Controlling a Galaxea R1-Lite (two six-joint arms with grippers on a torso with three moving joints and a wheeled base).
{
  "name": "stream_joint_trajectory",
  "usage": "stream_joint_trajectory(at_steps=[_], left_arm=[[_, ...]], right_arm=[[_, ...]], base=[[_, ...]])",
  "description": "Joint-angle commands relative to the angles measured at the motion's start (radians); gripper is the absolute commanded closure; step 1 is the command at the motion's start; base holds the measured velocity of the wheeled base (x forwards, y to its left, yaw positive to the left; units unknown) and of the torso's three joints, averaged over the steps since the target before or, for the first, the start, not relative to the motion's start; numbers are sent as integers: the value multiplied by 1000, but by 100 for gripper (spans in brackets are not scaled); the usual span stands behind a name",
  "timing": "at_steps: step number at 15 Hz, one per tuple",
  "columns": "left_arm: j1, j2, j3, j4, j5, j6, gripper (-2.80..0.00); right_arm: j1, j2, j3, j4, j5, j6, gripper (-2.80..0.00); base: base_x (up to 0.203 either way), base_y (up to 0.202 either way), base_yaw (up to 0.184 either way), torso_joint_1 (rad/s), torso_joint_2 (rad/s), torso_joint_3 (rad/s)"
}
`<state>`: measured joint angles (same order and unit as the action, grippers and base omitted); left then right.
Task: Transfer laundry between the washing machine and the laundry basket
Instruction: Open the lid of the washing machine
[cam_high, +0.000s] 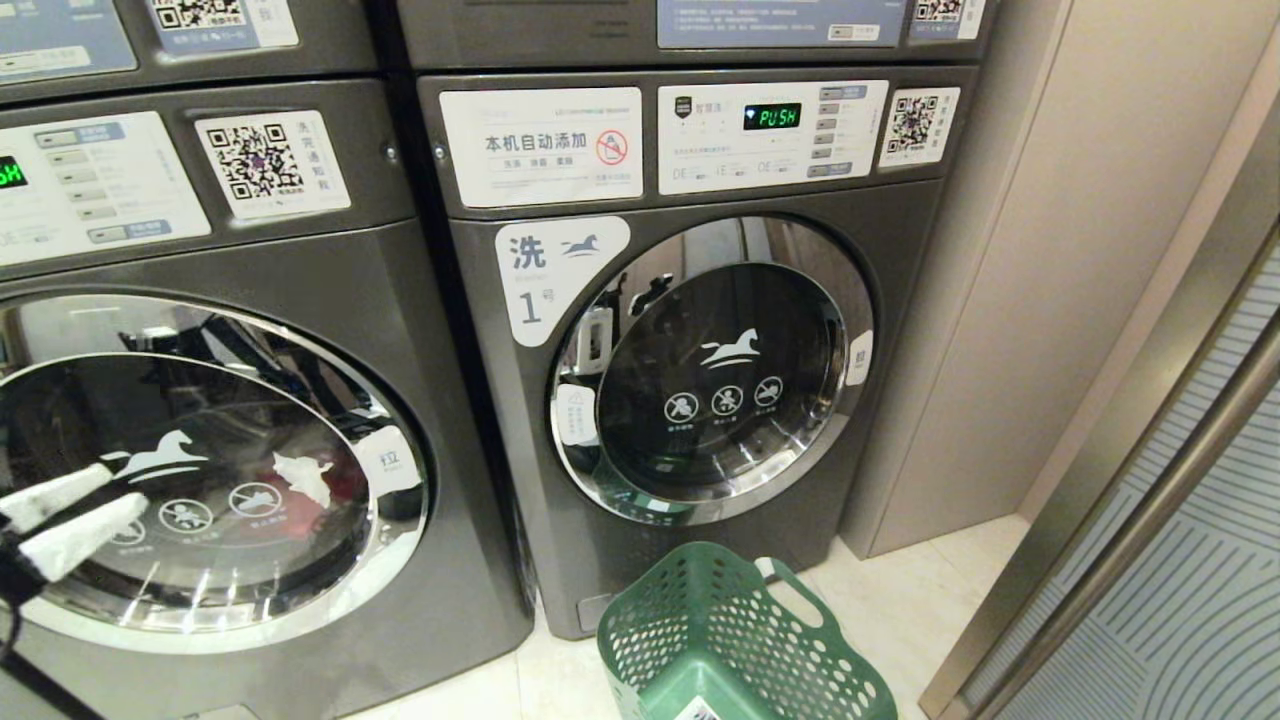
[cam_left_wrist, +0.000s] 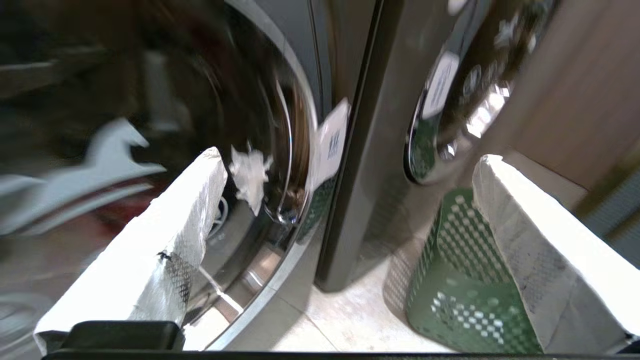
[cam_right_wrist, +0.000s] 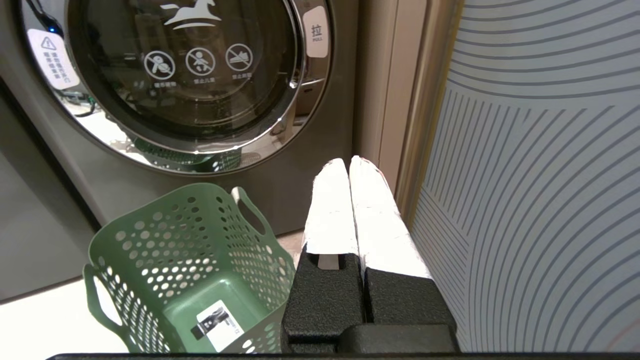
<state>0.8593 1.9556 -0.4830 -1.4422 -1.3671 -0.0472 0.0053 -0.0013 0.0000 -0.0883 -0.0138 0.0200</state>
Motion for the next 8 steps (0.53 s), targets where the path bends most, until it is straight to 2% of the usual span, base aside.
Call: stream_joint_trajectory(at_steps=[1,3,4,6,8], left_arm=[[96,-315,106,-8,-10,-55,-280],[171,-513,248,-10,-14,-154,-280],[172,-563,285,-10,-16,-178,-280],[103,-569,332,-12,-7,-183,-280],[3,-447,319,-12,21,-130,-280]], right_arm=[[1,1,34,-1,0,0,0],[1,1,34,-1,0,0,0],[1,1,34,-1,0,0,0],[1,1,34,-1,0,0,0],[1,1,34,-1,0,0,0]], base=[[0,0,0,0,0,0],[0,0,0,0,0,0],[0,0,0,0,0,0],[0,0,0,0,0,0],[0,0,0,0,0,0]])
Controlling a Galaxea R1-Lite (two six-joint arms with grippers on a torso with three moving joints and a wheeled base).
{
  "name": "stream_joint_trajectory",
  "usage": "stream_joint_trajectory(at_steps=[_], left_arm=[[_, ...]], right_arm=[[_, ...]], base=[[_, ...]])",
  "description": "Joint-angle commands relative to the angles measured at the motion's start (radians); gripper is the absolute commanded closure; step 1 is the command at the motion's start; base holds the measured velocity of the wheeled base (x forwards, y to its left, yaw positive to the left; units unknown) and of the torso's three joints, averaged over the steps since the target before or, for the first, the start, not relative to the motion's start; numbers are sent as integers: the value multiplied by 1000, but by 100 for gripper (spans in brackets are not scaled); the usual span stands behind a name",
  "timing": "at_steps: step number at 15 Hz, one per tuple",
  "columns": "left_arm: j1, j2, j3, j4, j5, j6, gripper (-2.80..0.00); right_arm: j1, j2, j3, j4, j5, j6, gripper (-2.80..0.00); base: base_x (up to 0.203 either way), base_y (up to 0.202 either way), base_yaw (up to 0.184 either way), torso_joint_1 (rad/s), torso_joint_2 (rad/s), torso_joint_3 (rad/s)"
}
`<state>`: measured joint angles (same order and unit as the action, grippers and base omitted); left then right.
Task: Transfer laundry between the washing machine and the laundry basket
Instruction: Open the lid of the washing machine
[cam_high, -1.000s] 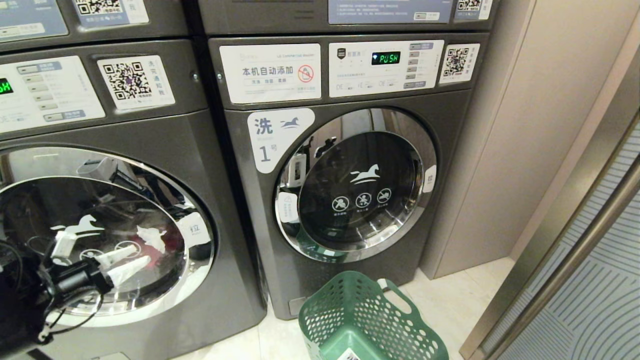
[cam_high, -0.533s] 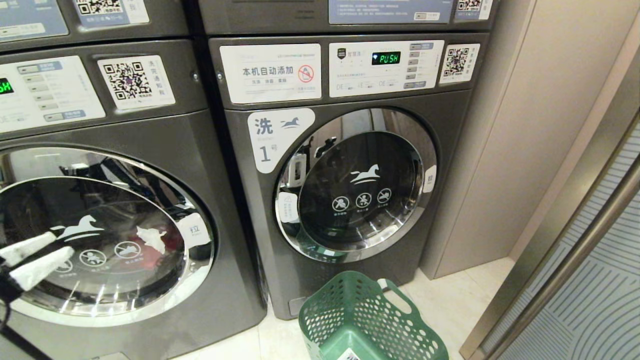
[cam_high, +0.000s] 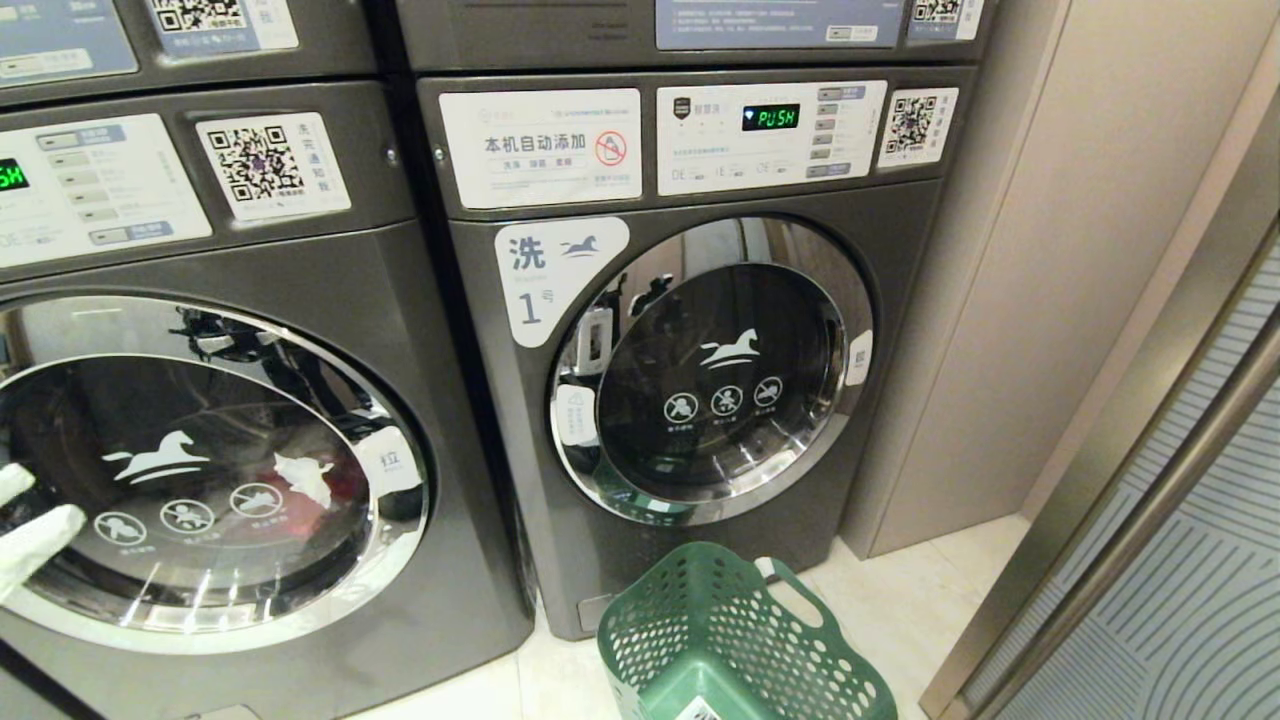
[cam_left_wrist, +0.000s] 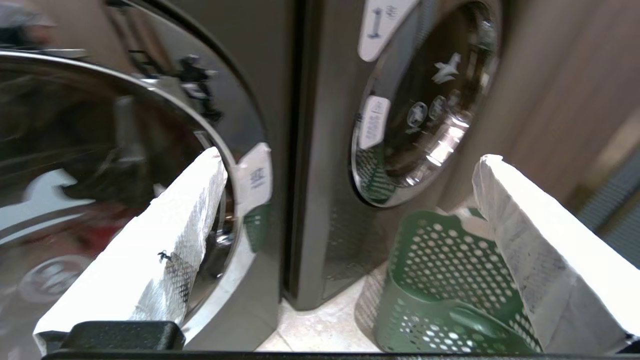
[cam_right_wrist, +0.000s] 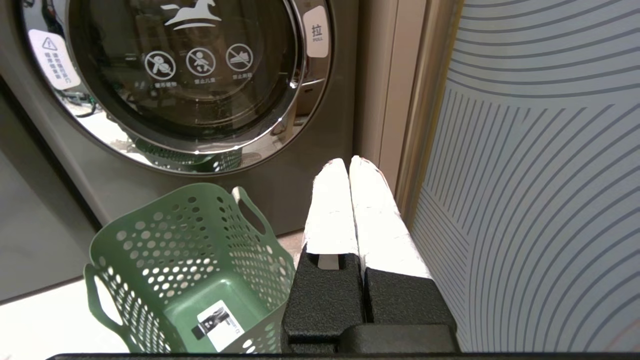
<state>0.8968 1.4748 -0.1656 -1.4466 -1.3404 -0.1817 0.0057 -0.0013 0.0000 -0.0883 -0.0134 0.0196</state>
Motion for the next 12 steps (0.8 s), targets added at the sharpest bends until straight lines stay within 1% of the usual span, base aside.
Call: stream_joint_trajectory(at_steps=[1,3,4,5,6,7,8,9,10,12], left_arm=[[-86,147,-35,-7,8,41,-280],[-200,411,-148,2,46,108,-280],[-271,518,-220,18,77,140,-280],[-352,594,-292,42,107,176,-280],[-417,642,-346,73,131,213,-280],[-463,671,-380,113,150,253,-280],[-487,694,-401,142,163,286,-280],[-501,715,-417,152,197,307,-280],[-514,737,-435,158,248,318,-280],[-527,759,-468,170,323,323,-280]], right_arm=[[0,1,34,-1,0,0,0],[0,1,34,-1,0,0,0],[0,1,34,-1,0,0,0],[0,1,34,-1,0,0,0],[0,1,34,-1,0,0,0],[0,1,34,-1,0,0,0],[0,1,34,-1,0,0,0],[0,1,34,-1,0,0,0],[0,1,34,-1,0,0,0],[0,1,34,-1,0,0,0]], base=[[0,0,0,0,0,0],[0,0,0,0,0,0],[0,0,0,0,0,0],[0,0,0,0,0,0],[0,0,0,0,0,0],[0,0,0,0,0,0],[0,0,0,0,0,0],[0,0,0,0,0,0],[0,0,0,0,0,0],[0,0,0,0,0,0]])
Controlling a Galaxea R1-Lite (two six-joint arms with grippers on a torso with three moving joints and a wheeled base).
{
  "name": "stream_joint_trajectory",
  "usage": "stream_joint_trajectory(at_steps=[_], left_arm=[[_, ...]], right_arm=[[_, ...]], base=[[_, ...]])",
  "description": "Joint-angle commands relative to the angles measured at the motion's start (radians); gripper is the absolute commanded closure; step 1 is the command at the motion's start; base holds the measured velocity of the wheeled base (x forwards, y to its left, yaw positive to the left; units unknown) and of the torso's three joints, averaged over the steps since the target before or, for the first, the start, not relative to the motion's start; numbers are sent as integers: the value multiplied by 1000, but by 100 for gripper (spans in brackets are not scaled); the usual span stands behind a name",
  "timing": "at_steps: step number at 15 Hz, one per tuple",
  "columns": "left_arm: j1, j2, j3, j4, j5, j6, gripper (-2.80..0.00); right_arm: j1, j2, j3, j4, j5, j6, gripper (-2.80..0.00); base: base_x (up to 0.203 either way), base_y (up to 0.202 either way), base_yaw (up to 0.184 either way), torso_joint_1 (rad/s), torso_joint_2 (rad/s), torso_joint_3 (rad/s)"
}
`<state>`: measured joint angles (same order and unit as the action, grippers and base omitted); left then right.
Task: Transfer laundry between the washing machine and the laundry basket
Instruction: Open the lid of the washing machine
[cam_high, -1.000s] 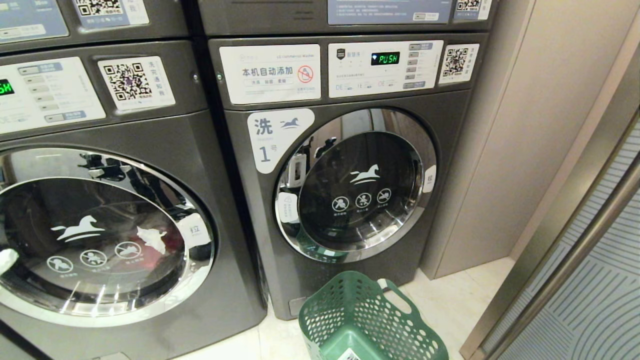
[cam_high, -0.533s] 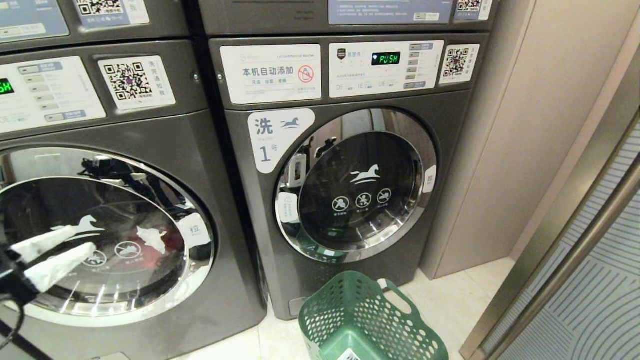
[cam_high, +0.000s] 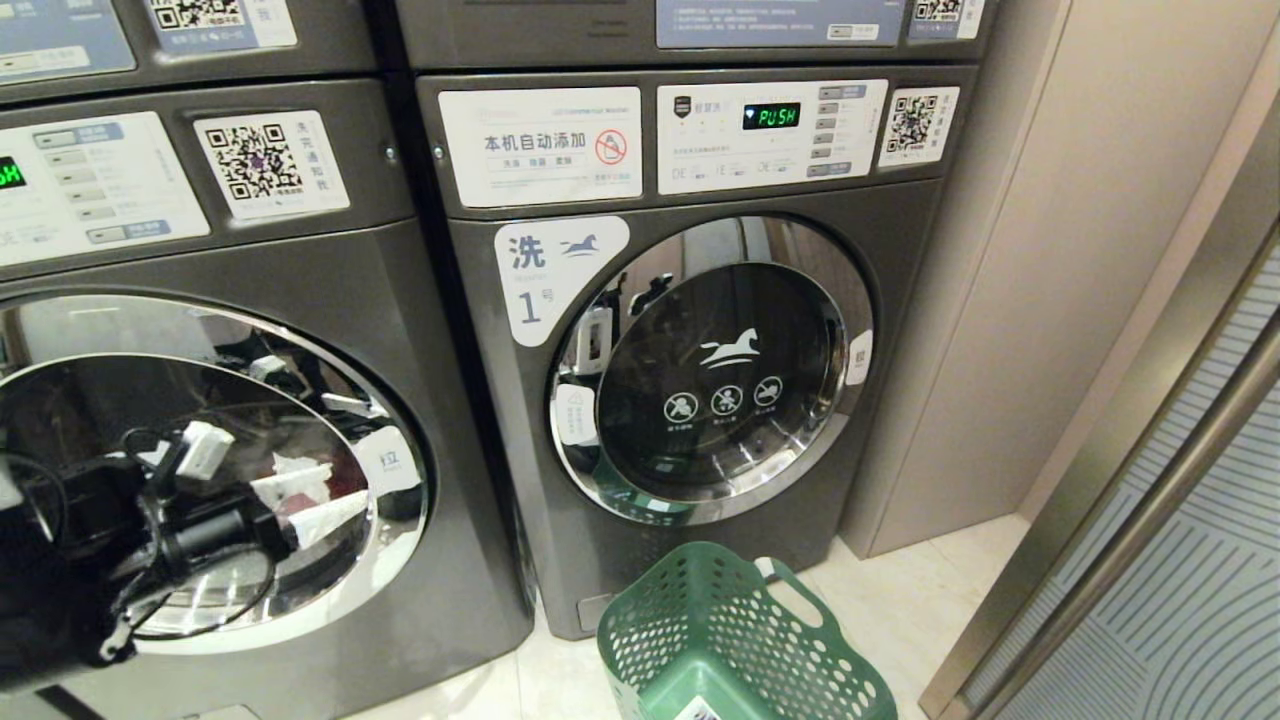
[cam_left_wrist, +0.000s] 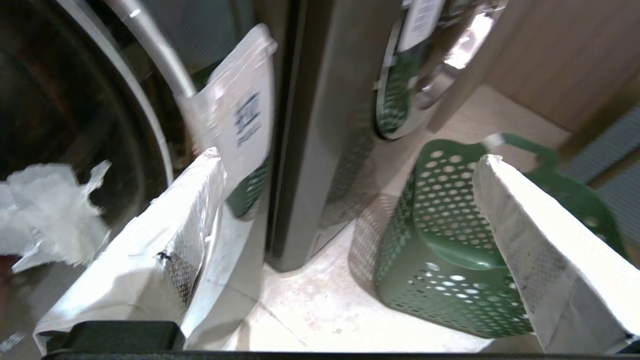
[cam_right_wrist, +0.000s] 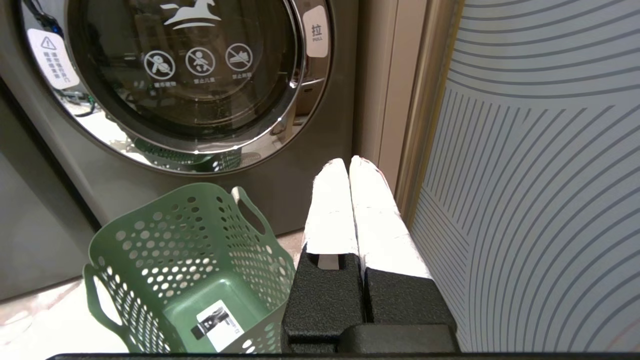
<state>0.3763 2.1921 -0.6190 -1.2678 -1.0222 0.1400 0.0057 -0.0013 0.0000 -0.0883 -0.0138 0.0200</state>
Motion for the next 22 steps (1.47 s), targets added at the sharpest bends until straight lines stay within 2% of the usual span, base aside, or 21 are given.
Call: stream_joint_trajectory(at_steps=[1,9,11,12,19,22], left_arm=[[-9,48,-31,0,43,1,-280],[-74,137,-175,39,72,1,-280],[-89,150,-197,39,123,-1,-280],[-91,152,-199,39,125,-5,-280],[-112,160,-199,39,103,-16,-280],[-108,158,-192,38,43,-17,-280]], right_arm=[[0,1,34,-1,0,0,0],[0,1,34,-1,0,0,0],[0,1,34,-1,0,0,0],[0,1,34,-1,0,0,0],[0,1,34,-1,0,0,0],[0,1,34,-1,0,0,0]], base=[[0,0,0,0,0,0],[0,0,0,0,0,0],[0,0,0,0,0,0],[0,0,0,0,0,0],[0,0,0,0,0,0],[0,0,0,0,0,0]])
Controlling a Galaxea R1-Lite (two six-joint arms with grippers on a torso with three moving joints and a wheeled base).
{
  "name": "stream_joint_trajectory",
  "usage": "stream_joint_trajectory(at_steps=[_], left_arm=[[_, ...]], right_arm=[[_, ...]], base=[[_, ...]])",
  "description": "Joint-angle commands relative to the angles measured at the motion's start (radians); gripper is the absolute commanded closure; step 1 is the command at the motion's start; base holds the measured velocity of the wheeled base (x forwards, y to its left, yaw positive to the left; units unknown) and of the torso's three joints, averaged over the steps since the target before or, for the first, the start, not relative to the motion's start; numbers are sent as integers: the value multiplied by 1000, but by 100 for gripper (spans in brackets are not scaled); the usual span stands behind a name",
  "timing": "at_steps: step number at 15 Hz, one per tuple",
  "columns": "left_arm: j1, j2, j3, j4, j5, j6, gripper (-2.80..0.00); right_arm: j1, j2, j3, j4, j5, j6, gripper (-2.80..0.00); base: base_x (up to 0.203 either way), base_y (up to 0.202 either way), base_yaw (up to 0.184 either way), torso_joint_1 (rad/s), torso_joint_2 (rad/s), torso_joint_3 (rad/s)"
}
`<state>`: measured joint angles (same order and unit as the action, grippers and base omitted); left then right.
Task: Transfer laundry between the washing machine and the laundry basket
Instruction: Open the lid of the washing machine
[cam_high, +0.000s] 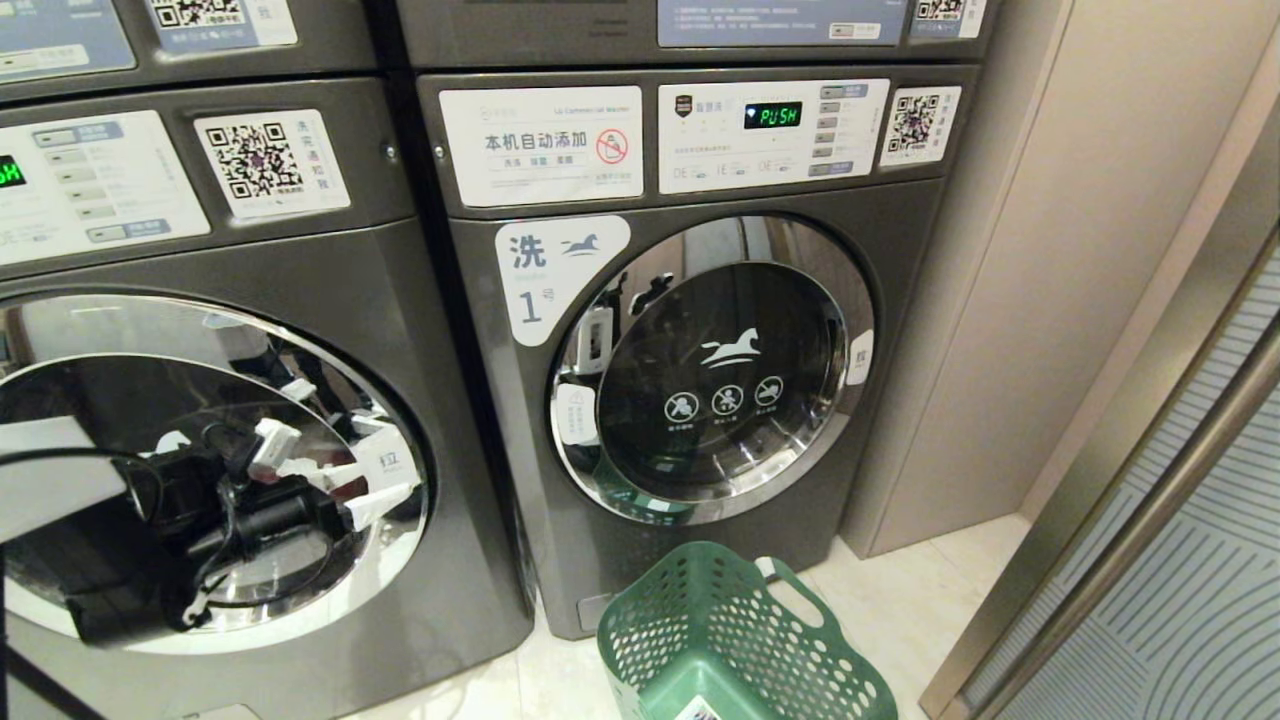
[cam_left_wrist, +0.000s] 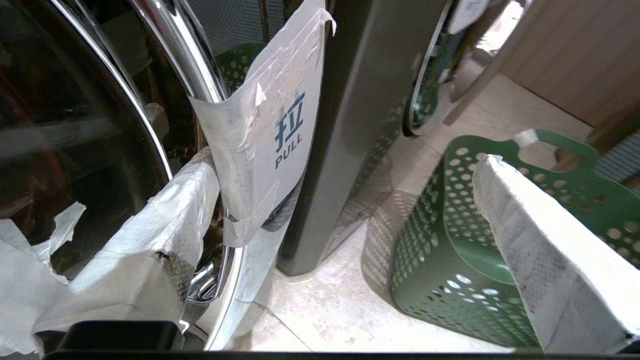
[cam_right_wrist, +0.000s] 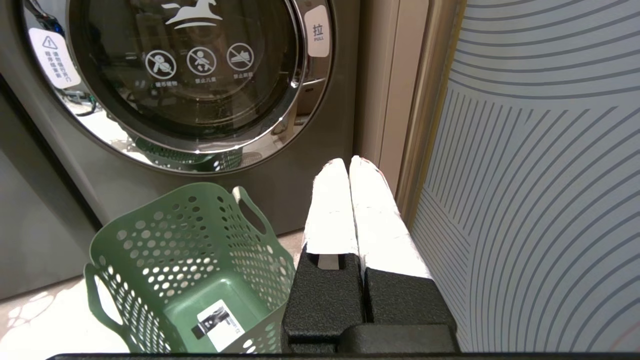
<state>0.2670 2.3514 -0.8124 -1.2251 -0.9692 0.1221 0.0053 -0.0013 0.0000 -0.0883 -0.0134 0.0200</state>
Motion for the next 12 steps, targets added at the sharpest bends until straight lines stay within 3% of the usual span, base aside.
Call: stream_joint_trajectory(at_steps=[1,3,5,7,9,12], left_arm=[[2,-1,4,-5,-31,1,-280],[7,-7,13,-8,-88,2,-280],[29,-29,36,-12,-93,8,-280],[107,-122,115,-13,-90,30,-280],[298,-266,226,-12,-98,44,-280],[775,-456,336,-7,-211,19,-280]], right_arm=[[1,1,34,-1,0,0,0],[1,1,34,-1,0,0,0],[1,1,34,-1,0,0,0],[1,1,34,-1,0,0,0],[1,1,34,-1,0,0,0],[1,1,34,-1,0,0,0]], base=[[0,0,0,0,0,0],[0,0,0,0,0,0],[0,0,0,0,0,0],[0,0,0,0,0,0],[0,0,0,0,0,0],[0,0,0,0,0,0]])
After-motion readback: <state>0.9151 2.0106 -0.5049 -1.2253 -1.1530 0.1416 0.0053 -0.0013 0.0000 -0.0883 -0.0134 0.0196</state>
